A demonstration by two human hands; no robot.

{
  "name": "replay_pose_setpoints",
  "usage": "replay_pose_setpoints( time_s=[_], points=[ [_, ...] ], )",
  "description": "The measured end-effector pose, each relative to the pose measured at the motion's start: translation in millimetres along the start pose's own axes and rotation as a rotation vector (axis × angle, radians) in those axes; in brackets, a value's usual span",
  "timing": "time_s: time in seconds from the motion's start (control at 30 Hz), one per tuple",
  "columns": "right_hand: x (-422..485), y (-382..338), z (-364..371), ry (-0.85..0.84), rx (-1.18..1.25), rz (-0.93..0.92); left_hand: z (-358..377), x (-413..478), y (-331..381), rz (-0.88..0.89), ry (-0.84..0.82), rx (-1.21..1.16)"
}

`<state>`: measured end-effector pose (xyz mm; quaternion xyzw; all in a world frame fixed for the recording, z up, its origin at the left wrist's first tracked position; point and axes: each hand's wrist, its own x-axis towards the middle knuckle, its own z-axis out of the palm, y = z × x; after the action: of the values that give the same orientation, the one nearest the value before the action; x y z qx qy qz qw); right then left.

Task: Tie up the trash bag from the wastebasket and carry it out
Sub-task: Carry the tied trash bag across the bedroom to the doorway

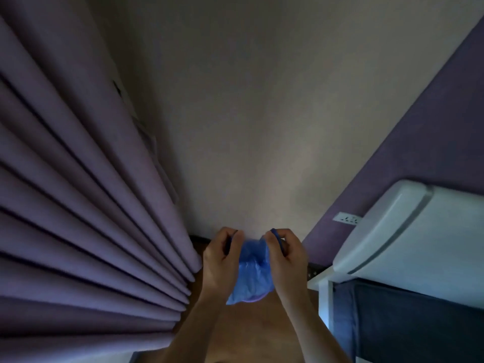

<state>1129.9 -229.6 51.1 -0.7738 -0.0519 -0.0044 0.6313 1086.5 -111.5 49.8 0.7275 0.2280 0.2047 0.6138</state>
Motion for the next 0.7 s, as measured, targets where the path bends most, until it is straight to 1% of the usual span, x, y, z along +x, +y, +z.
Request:
replay_pose_setpoints(
  time_s=[0.23, 0.4, 0.57, 0.7],
  points=[
    [-25.7, -40.8, 24.5, 0.028, 0.047, -0.013, -40.9, -14.8, 20.4, 0.059, 0.031, -0.005],
    [-34.6, -50.7, 34.9, -0.002, 0.061, -0.053, -56.8, -25.9, 24.9, 0.038, 0.106, -0.009],
    [-25.0, -51.6, 41.0, -0.113, 0.059, -0.078, -58.3, -29.5, 29.8, 0.032, 0.204, 0.014],
    [-12.3, -52.4, 46.5, -0.285, 0.045, -0.119, -56.8, -30.8, 33.8, 0.041, 0.351, 0.038]
  ],
)
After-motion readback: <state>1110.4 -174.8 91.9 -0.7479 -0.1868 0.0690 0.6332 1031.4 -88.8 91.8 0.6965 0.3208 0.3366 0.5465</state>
